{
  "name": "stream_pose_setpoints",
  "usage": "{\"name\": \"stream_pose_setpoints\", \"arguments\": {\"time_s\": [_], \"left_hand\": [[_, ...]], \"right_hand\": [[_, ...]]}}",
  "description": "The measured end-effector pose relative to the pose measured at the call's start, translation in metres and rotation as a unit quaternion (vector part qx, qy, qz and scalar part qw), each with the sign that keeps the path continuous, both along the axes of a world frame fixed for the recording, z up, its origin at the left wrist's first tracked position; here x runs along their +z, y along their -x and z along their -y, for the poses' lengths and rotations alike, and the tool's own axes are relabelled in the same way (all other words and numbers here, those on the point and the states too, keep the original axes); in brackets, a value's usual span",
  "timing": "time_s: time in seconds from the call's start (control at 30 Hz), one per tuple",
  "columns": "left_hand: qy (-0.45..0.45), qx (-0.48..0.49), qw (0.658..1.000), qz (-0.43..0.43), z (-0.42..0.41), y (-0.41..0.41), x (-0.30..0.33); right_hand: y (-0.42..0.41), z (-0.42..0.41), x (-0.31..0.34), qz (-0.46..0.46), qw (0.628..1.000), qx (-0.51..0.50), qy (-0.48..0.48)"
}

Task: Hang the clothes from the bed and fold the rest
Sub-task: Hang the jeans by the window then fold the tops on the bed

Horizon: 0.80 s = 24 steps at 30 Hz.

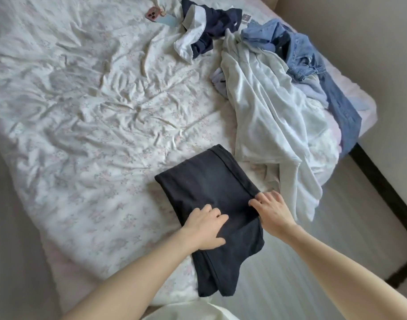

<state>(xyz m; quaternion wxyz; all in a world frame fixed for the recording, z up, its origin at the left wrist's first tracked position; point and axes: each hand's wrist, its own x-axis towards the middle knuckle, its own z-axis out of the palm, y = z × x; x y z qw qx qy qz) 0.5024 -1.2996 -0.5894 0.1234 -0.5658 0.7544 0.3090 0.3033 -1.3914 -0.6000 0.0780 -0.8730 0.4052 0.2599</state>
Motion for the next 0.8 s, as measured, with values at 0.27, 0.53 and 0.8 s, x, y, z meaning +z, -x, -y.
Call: {"name": "stream_pose_setpoints", "arguments": {"time_s": [0.27, 0.53, 0.8], "left_hand": [[-0.026, 0.157, 0.983, 0.09, 0.009, -0.046, -0.045], [-0.06, 0.318, 0.945, 0.037, 0.058, -0.111, -0.054], [-0.164, 0.264, 0.95, -0.03, 0.085, -0.134, -0.063]], "right_hand": [[-0.013, -0.006, -0.027, -0.004, 0.992, -0.071, -0.103], [-0.111, 0.062, -0.023, 0.074, 0.996, -0.008, -0.057], [-0.183, 0.117, -0.037, -0.117, 0.979, 0.138, -0.097]]}}
